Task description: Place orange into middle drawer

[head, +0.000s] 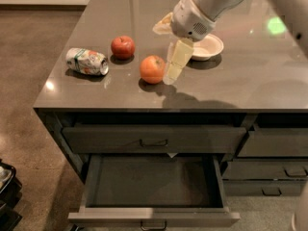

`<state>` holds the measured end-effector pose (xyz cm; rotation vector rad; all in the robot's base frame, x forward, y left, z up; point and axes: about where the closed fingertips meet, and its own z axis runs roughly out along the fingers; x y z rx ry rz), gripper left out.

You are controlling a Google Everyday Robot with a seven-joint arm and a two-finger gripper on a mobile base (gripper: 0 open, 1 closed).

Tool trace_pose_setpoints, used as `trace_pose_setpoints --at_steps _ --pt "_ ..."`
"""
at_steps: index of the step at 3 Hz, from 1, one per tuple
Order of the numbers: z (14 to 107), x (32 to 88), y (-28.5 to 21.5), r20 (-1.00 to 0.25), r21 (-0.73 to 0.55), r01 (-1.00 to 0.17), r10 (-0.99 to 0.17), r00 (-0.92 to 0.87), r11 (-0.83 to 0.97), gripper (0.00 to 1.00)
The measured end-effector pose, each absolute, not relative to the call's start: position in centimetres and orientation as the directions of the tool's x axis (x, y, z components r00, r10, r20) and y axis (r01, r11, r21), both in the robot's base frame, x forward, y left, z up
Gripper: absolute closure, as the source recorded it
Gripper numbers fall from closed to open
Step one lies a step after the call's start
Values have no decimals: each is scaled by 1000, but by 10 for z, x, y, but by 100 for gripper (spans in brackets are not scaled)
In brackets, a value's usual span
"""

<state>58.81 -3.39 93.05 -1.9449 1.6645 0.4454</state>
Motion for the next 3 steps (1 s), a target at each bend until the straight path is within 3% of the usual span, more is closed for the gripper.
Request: trace_pose_setpoints --at_steps 3 --pt "868 611 9 -544 -107 -975 -810 219 -192 0"
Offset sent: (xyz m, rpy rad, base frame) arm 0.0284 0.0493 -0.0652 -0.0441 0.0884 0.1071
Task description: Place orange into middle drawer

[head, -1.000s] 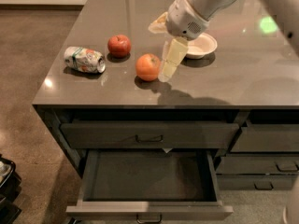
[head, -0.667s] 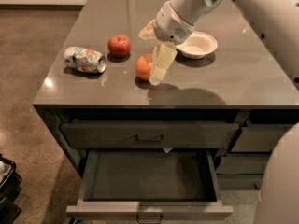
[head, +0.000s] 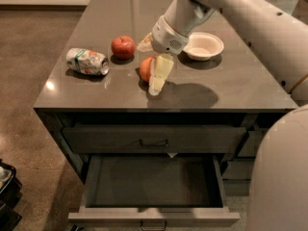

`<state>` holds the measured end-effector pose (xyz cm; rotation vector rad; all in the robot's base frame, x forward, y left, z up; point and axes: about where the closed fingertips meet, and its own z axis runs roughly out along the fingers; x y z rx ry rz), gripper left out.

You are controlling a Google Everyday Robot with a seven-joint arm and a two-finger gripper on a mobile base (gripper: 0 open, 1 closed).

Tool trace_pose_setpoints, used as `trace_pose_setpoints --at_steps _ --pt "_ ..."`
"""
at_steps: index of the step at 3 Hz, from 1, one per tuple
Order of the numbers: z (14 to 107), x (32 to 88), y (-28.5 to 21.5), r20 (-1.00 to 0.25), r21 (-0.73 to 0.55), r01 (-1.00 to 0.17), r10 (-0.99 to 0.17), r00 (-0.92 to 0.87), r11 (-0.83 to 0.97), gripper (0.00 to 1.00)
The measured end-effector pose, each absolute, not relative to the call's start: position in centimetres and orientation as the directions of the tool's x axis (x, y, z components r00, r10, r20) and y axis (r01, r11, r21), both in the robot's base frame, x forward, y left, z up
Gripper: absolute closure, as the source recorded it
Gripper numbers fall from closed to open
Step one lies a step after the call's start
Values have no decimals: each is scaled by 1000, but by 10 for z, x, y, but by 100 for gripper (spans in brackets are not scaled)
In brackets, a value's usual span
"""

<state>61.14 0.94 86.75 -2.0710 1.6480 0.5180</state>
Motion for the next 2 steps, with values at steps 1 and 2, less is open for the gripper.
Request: trace_pose_setpoints --at_steps 1,2 --pt "854 616 6 -513 -106 -975 -829 221 -194 0" --pt "853 616 6 -513 -106 -975 -830 221 -194 19"
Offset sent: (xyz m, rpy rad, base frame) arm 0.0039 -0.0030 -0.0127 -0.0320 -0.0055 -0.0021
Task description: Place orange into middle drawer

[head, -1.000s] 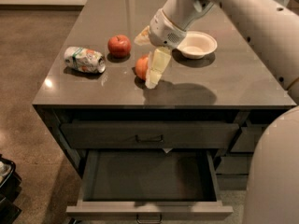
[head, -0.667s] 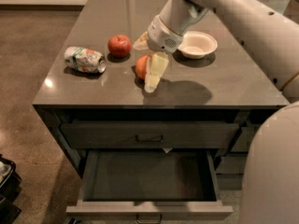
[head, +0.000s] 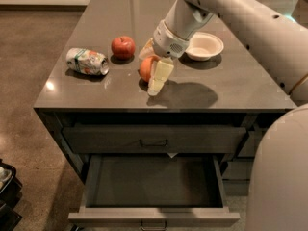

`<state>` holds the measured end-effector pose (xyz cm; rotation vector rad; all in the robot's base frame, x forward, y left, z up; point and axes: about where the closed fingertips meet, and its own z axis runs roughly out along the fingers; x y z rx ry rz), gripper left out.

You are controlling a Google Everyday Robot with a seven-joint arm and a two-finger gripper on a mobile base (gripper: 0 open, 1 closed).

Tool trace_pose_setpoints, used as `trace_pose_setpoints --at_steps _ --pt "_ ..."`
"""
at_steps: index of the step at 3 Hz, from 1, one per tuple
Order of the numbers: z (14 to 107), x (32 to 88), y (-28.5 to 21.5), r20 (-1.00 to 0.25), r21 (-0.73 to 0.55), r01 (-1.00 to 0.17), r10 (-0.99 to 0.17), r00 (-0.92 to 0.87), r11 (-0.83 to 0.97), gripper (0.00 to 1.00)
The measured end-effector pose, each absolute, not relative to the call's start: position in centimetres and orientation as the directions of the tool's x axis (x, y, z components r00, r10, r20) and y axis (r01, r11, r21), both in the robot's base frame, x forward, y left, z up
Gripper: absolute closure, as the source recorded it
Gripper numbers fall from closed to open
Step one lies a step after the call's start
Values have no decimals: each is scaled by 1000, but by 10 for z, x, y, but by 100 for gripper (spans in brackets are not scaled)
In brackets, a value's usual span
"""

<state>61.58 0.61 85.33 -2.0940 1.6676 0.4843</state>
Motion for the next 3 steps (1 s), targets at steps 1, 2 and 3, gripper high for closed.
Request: trace_pose_setpoints --at_steps 1,2,3 --pt "853 616 6 -513 -106 -975 -830 221 -194 42" --pt "853 616 6 -513 -106 -975 -830 221 -194 65" --pt "853 616 6 -513 -106 -975 -830 221 -194 89"
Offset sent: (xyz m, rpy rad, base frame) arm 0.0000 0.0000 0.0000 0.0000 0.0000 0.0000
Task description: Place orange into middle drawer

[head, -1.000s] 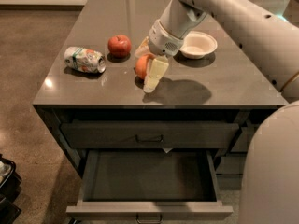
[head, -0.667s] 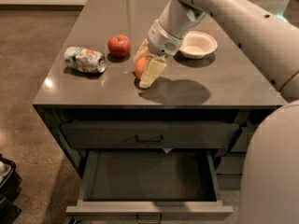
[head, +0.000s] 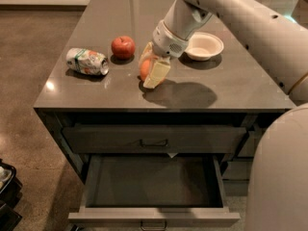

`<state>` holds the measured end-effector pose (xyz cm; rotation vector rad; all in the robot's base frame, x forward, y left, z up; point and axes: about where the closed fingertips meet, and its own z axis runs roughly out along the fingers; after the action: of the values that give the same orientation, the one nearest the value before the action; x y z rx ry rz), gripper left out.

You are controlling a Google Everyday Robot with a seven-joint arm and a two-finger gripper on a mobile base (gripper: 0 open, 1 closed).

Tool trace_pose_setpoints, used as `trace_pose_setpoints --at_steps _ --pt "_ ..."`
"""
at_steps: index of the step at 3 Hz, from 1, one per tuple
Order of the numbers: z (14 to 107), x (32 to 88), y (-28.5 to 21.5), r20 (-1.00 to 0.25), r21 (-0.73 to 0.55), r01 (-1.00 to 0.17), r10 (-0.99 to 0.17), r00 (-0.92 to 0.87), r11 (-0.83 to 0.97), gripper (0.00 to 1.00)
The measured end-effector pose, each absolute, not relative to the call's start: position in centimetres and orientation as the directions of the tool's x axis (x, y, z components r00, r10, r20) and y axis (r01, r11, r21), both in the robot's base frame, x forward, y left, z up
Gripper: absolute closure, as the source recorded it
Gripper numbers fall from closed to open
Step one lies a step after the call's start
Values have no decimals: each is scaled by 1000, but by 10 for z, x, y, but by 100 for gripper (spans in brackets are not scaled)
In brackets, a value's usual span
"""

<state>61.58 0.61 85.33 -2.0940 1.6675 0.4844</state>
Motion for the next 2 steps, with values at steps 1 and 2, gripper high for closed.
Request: trace_pose_setpoints --at_steps 1,2 --pt "853 616 6 -513 -106 -975 -829 221 -194 100" --pt "867 604 11 -582 -126 -969 -776 246 -213 100"
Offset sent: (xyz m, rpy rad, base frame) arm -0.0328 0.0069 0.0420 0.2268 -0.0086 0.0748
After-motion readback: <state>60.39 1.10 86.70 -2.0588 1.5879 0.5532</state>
